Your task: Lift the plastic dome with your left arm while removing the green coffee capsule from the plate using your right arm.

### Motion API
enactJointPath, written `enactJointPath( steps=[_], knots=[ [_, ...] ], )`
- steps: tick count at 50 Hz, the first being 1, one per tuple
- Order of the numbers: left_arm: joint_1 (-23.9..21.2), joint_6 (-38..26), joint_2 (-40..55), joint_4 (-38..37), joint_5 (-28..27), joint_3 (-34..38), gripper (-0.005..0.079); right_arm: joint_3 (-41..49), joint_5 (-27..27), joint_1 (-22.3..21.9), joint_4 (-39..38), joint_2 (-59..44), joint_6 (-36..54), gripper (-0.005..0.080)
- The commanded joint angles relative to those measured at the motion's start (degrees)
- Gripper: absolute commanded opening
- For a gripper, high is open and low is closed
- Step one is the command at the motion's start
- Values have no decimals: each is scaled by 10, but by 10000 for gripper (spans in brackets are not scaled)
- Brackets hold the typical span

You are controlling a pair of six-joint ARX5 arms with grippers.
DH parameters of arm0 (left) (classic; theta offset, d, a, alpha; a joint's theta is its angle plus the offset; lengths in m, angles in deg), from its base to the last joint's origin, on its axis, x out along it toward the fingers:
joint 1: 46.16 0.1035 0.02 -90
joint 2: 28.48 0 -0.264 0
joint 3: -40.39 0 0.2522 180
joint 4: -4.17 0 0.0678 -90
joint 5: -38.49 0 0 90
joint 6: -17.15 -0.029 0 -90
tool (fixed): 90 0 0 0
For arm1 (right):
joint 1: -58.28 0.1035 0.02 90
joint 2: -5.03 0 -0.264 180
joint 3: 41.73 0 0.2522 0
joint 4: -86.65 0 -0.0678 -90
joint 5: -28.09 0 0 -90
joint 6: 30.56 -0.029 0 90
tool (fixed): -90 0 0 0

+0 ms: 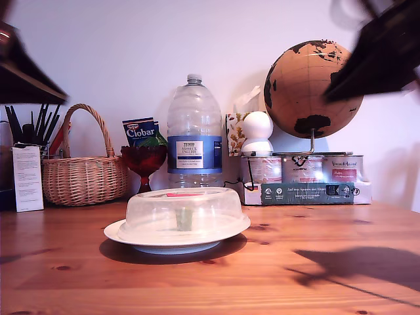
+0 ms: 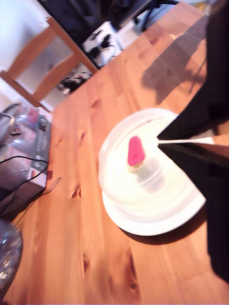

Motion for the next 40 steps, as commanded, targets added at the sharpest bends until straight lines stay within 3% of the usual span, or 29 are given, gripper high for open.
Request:
enactJointPath(
  steps=[1,4,7,10,12,33,40],
  knots=[
    [-13,-6,35,3,-3,-14,-10,-5,-4,16,-14,-31,7,-12],
    [-24,-6,64,3,-2,-34,33,-13,-5,29,-30,-59,7,-12],
    [-36,-6,91,3,-2,-55,178,-22,-13,41,-43,-86,7,-12],
    [-50,-5,118,0,-2,-79,376,-29,-14,50,-60,-107,7,-12],
    [-58,-3,132,-5,-1,-96,454,-34,-14,55,-71,-122,7,-12],
    [-118,36,274,-140,66,-273,470,-121,-35,72,-99,-220,19,-12],
    [-132,43,305,-172,84,-312,544,-137,-43,72,-100,-241,32,-12]
  ],
)
